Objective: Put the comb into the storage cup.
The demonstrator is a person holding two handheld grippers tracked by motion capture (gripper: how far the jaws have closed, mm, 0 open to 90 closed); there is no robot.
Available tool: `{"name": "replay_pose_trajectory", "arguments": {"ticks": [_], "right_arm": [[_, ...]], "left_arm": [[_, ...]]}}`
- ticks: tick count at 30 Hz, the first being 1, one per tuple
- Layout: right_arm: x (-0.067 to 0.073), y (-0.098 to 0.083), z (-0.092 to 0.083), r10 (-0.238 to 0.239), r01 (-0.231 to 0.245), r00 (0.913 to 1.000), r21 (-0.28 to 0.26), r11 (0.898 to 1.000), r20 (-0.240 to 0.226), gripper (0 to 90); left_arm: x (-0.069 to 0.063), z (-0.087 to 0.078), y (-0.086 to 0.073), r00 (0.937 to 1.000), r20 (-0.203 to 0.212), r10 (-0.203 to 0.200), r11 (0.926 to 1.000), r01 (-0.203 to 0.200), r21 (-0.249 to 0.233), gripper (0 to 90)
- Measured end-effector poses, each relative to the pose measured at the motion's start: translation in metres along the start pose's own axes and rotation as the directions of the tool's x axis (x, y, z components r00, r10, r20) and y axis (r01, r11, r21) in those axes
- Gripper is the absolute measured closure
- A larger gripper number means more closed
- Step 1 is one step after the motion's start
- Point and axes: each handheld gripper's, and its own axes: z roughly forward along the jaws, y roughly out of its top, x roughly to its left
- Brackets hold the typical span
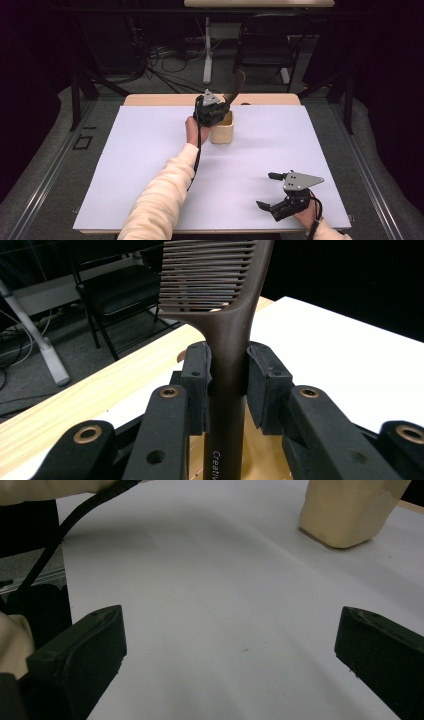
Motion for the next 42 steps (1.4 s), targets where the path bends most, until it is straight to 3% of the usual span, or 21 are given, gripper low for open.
{"name": "replay_pose_trajectory", "arguments": {"ticks": [24, 26, 27, 28, 29, 30, 35, 42], "right_arm": [[0.0, 0.0, 0.0, 0.0, 0.0, 1.0, 0.001, 1.0, 0.0, 0.0], [0.0, 0.0, 0.0, 0.001, -0.001, 1.0, 0.0, 1.0, 0.0, 0.0], [0.0, 0.0, 0.0, 0.0, 0.0, 1.0, -0.002, 1.0, 0.0, 0.0], [0.0, 0.0, -0.001, 0.002, -0.002, 1.0, -0.002, 1.0, 0.0, 0.0], [0.0, 0.0, -0.001, 0.002, -0.002, 1.0, -0.002, 1.0, 0.0, 0.0], [0.0, 0.0, -0.001, 0.002, -0.002, 1.0, -0.002, 1.0, 0.0, 0.0], [0.0, 0.0, 0.0, 0.002, -0.002, 1.0, 0.002, 1.0, 0.001, 0.0], [0.0, 0.0, 0.0, 0.003, -0.003, 1.0, 0.003, 1.0, 0.001, 0.0]], "left_arm": [[-0.003, 0.003, -0.001, 0.9999, -0.003, 0.017, 0.999, -0.017, 0.042, 71.1], [-0.004, 0.002, -0.001, 0.9999, -0.008, 0.013, 0.9994, -0.012, 0.031, 60.9], [-0.004, 0.0, 0.0, 0.9999, -0.015, 0.003, 0.9998, -0.003, 0.017, 60.9], [-0.006, -0.005, 0.002, 0.999, -0.044, 0.0, 1.0, 0.0, 0.003, 49.0], [-0.006, -0.005, 0.002, 0.999, -0.044, 0.0, 1.0, 0.0, 0.003, 44.5], [-0.007, -0.007, 0.004, 0.9992, -0.039, -0.007, 1.0, 0.007, -0.004, 44.5], [-0.009, -0.018, 0.01, 0.9986, -0.051, -0.015, 0.9998, 0.016, 0.012, 27.0], [-0.011, -0.034, 0.014, 0.9996, -0.027, -0.012, 0.9999, 0.012, 0.01, 15.4]]}}
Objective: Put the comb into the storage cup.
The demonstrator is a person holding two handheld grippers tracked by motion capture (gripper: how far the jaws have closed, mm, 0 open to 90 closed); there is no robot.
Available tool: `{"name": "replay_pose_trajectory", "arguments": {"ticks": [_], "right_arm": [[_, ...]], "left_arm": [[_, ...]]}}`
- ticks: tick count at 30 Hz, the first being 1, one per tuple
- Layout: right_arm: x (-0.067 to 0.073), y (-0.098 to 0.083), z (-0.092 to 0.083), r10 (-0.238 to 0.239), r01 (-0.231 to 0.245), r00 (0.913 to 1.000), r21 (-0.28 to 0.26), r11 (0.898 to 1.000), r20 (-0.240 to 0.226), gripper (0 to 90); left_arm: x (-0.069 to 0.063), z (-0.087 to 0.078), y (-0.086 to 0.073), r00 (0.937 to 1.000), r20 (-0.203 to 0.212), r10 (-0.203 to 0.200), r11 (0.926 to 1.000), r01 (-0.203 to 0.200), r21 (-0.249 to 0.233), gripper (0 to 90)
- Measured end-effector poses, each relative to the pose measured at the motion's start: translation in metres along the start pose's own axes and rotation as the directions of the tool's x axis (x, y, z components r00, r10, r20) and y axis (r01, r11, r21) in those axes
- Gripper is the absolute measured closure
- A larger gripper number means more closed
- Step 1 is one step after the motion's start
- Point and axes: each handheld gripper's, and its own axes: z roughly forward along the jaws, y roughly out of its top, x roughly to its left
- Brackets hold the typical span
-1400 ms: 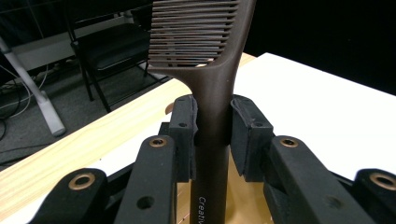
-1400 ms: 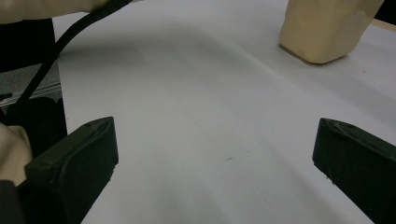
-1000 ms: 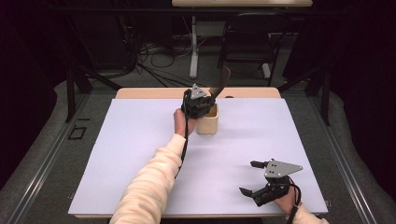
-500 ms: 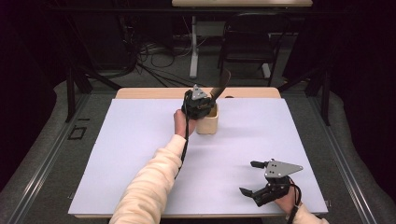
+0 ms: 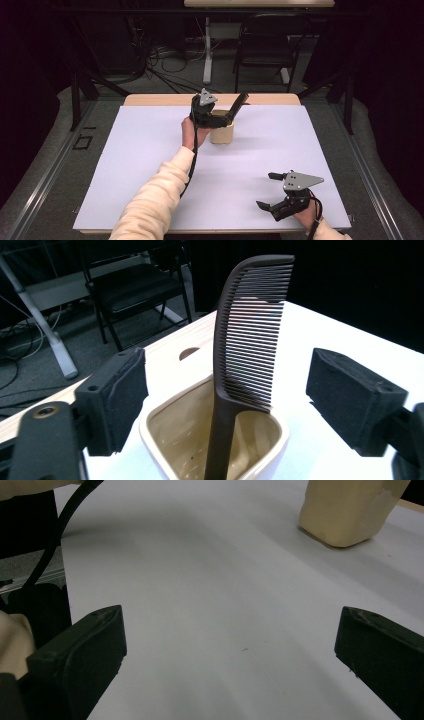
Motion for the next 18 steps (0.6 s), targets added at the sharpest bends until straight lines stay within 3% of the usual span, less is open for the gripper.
{"name": "replay_pose_trajectory", "arguments": {"ticks": [9, 18], "right_arm": [[0.0, 0.0, 0.001, -0.004, 0.004, 1.0, 0.002, 1.0, -0.001, 0.0], [0.001, 0.0, 0.001, -0.005, 0.005, 1.0, 0.002, 1.0, -0.002, 0.0]], "left_arm": [[0.0, -0.018, -0.003, 0.9997, 0.001, 0.025, 0.9991, -0.025, 0.035, 4.7], [0.002, -0.036, -0.012, 0.9984, -0.021, 0.052, 0.9959, -0.05, 0.075, 0.1]]}}
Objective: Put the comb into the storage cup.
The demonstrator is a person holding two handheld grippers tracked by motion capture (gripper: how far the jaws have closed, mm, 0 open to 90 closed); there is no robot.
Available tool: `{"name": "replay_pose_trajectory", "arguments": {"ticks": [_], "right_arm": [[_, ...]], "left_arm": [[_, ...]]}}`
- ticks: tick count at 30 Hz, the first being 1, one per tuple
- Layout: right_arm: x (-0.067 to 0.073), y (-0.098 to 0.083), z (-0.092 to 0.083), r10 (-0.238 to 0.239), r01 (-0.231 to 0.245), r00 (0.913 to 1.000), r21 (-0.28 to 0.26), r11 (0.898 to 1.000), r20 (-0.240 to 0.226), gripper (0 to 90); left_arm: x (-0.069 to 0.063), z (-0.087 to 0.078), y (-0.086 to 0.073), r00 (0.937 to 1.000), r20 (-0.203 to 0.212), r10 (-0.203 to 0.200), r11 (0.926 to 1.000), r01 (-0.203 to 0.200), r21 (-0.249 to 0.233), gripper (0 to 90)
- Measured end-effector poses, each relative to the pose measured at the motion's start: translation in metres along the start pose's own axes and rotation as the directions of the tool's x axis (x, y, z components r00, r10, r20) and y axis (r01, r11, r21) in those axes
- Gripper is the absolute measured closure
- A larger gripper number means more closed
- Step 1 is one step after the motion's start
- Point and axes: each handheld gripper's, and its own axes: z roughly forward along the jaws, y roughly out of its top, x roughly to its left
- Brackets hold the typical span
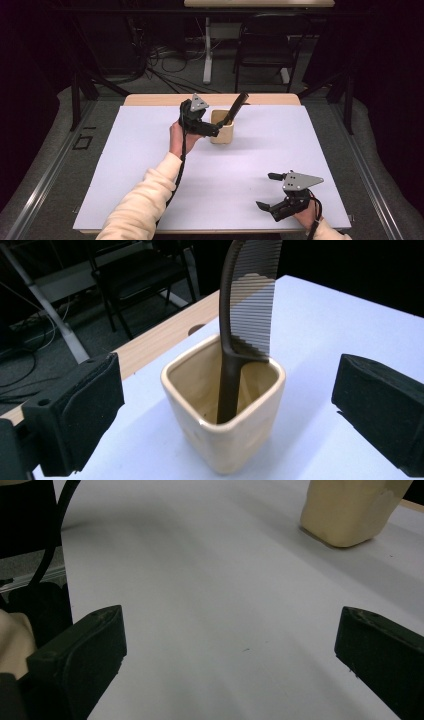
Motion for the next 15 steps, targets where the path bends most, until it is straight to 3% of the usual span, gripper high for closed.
{"name": "replay_pose_trajectory", "arguments": {"ticks": [15], "right_arm": [[0.001, 0.0, 0.0, 0.006, -0.006, 1.0, 0.006, 1.0, 0.002, 0.0]], "left_arm": [[0.006, -0.026, -0.017, 0.9995, -0.031, 0.013, 0.9993, -0.012, 0.036, 0.0]]}}
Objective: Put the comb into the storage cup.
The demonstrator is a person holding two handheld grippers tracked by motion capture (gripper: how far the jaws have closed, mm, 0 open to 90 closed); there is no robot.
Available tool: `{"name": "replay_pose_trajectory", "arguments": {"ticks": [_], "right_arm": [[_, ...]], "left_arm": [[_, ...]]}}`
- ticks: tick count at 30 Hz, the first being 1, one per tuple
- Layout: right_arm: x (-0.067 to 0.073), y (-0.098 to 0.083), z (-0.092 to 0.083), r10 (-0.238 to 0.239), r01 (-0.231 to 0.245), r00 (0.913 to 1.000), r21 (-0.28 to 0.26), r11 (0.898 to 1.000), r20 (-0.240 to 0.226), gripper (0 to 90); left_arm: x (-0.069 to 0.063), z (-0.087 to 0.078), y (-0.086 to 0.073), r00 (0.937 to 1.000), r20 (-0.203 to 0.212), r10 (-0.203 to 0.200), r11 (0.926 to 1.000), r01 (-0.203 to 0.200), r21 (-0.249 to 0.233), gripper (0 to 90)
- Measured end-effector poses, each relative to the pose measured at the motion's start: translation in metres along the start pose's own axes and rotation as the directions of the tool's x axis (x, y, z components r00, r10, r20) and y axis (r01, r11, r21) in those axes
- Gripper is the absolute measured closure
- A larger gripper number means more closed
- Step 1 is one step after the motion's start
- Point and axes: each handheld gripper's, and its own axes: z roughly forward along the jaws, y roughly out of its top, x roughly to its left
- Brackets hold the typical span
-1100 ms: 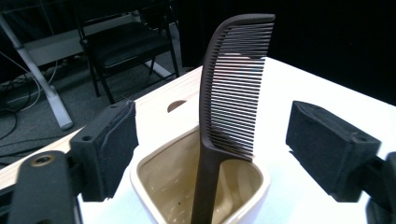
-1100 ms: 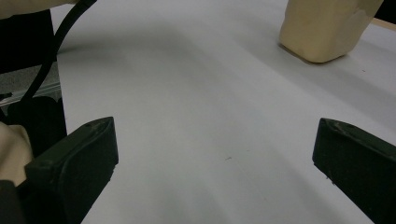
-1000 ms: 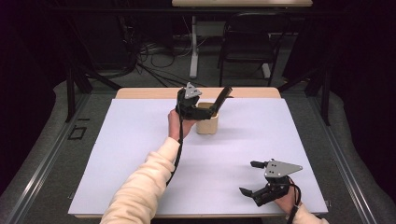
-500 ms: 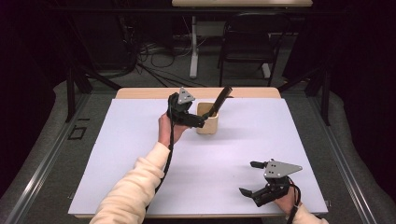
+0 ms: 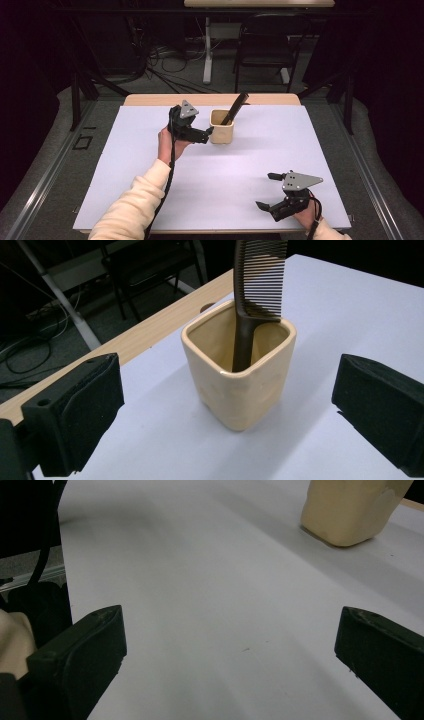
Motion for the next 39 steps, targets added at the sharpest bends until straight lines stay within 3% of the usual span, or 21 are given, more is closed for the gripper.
{"name": "replay_pose_trajectory", "arguments": {"ticks": [15, 39], "right_arm": [[0.0, 0.0, 0.001, -0.004, 0.004, 1.0, 0.001, 1.0, -0.001, 0.0], [0.0, 0.0, 0.002, -0.004, 0.004, 1.0, 0.002, 1.0, -0.006, 0.0]], "left_arm": [[0.0, -0.024, -0.025, 0.9996, -0.026, 0.008, 0.9995, -0.007, 0.03, 0.0], [-0.003, -0.048, -0.076, 0.9984, -0.037, -0.043, 0.9981, 0.045, 0.043, 0.0]]}}
